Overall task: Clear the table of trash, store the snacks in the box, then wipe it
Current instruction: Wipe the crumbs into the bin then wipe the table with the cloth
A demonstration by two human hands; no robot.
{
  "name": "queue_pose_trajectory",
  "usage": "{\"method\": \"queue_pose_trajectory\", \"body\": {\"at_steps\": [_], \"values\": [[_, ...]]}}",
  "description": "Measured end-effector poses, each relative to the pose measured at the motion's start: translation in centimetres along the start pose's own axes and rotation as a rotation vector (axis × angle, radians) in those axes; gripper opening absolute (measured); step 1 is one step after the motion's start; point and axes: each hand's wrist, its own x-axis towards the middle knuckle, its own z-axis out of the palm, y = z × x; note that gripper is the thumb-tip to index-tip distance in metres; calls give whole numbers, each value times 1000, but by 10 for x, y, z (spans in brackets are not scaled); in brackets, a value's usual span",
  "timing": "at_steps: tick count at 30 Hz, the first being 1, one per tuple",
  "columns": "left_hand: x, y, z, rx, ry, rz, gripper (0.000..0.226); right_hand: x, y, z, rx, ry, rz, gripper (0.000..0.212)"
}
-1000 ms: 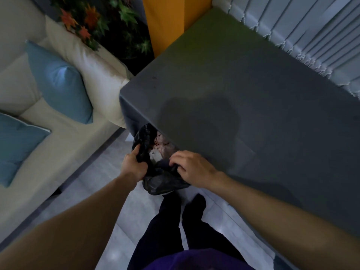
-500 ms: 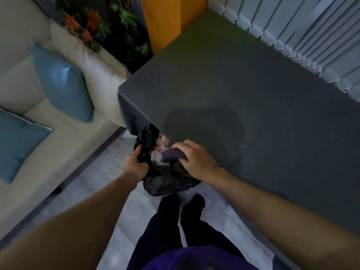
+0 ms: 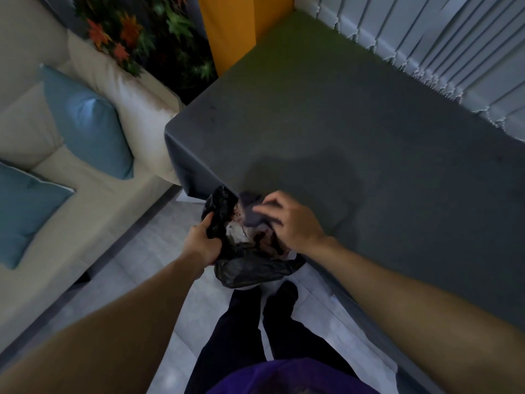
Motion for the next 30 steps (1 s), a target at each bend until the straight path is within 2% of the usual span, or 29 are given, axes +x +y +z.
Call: {"method": "queue_pose_trajectory", "body": {"at_steps": [2, 3, 4, 5, 8, 10, 12, 14, 16, 18, 22, 23, 24, 25, 28, 30], "values": [[-1, 0, 3, 4, -5, 4, 81, 7, 12, -10, -27, 251, 271, 41], [-3, 2, 4, 9, -6, 6, 81, 11, 18, -15, -55, 319, 417, 42], [-5, 3, 5, 19, -5, 8, 80, 12, 22, -18, -77, 316, 495, 41], [-5, 4, 7, 25, -6, 13, 80, 12, 23, -17, -92, 257, 487, 40], [-6, 6, 12, 35, -11, 26, 81, 0, 10, -9, 10, -11, 215, 34], [-6, 9, 15, 29, -15, 25, 81, -10, 5, -9, 27, -76, 88, 33], [-6, 12, 16, 37, -19, 30, 80, -6, 14, -17, -23, 143, 130, 37], [-7, 16, 17, 46, -17, 23, 79, 4, 32, -33, -57, 392, 386, 42], [-6, 19, 16, 43, -12, 22, 79, 11, 44, -40, -83, 408, 573, 42], [-4, 24, 15, 52, -1, 26, 78, 10, 40, -33, -100, 288, 500, 40], [2, 29, 10, 73, 30, 19, 79, -15, 8, -7, 39, -93, 63, 38], [3, 29, 9, 85, 37, 20, 78, -17, 6, -5, 62, -145, -16, 38], [6, 30, 7, 95, 43, 22, 78, -15, 8, -7, 69, -122, -39, 39], [7, 30, 6, 108, 51, 24, 78, -9, 15, -10, 66, -19, 5, 39], [13, 31, 2, 135, 64, 22, 76, 19, 44, -28, -7, 430, 388, 42], [17, 32, 0, 130, 72, 14, 74, 36, 54, -38, -49, 522, 592, 43]]}}
